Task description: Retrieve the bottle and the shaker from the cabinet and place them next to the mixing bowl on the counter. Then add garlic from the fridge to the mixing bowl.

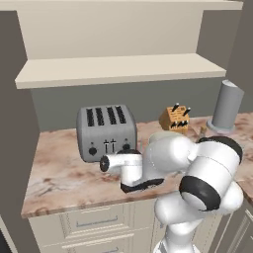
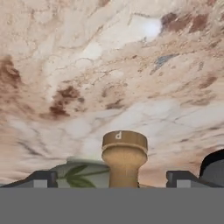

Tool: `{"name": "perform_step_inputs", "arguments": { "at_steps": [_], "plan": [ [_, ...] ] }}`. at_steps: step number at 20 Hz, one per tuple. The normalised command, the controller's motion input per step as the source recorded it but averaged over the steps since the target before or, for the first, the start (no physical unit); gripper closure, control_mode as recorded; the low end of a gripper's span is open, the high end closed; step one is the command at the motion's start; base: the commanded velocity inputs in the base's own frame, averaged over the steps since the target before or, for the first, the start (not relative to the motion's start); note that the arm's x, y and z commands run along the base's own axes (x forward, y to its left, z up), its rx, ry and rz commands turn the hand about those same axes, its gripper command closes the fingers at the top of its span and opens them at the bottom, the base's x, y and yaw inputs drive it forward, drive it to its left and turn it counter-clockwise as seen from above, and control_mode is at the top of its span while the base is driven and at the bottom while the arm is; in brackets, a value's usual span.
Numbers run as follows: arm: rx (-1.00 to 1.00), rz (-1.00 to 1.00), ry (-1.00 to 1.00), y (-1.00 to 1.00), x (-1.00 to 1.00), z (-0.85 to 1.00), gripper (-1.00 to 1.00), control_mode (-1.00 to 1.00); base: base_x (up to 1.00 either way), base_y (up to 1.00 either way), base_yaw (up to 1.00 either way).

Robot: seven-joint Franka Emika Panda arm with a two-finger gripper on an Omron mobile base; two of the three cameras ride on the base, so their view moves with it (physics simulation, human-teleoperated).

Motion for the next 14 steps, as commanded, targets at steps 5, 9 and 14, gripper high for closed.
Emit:
{"name": "perform_step_inputs", "arguments": {
  "at_steps": [5, 9, 14],
  "plan": [
    [0.22, 0.0, 0.08, 0.0, -0.59, 0.65, -1.0, -1.0, 0.0, 0.0, 0.0],
    [0.34, -0.04, 0.22, 0.0, -0.5, 0.74, -1.0, -1.0, 0.0, 0.0, 0.0],
    [0.51, -0.1, 0.27, 0.0, -0.66, 0.79, -1.0, -1.0, 0.0, 0.0, 0.0]
  ]
}}
